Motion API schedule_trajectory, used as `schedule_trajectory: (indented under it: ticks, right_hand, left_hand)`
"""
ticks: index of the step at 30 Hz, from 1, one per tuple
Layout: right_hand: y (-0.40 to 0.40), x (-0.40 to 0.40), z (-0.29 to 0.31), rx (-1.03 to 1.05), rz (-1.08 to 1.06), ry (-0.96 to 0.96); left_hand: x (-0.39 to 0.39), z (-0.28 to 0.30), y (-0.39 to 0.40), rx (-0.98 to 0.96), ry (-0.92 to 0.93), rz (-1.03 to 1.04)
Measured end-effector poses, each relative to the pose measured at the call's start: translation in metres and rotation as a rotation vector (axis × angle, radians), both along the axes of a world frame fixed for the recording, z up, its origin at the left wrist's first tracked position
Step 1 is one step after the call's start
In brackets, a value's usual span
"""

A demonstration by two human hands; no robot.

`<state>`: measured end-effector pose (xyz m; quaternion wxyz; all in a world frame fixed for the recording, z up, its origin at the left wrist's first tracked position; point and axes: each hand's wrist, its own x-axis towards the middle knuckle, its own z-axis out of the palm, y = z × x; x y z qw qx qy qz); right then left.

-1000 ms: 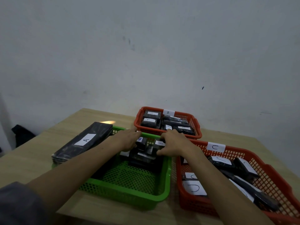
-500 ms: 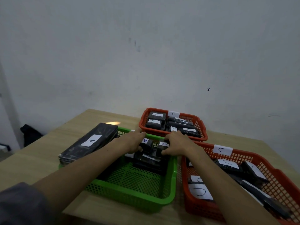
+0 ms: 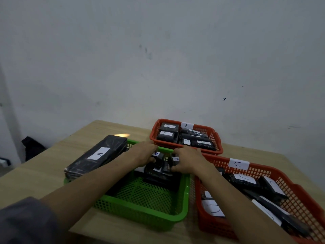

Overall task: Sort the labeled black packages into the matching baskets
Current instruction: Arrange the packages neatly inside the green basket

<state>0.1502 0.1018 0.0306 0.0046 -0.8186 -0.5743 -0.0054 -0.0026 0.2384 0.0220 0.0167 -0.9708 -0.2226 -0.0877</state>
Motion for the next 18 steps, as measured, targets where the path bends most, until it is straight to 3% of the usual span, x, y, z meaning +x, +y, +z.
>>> schedule_trajectory:
  ticks: [9, 18]
  right_hand:
    - [0.002, -0.001, 0.003, 0.075, 0.053, 0.296]
    - [0.0, 0.012, -0.006, 0.091, 0.05, 0.216]
  left_hand:
    - [-0.003, -0.003, 0.0, -0.05, -0.034, -0.001]
    - [-0.003, -0.007, 0.003, -0.057, -0.072, -0.015]
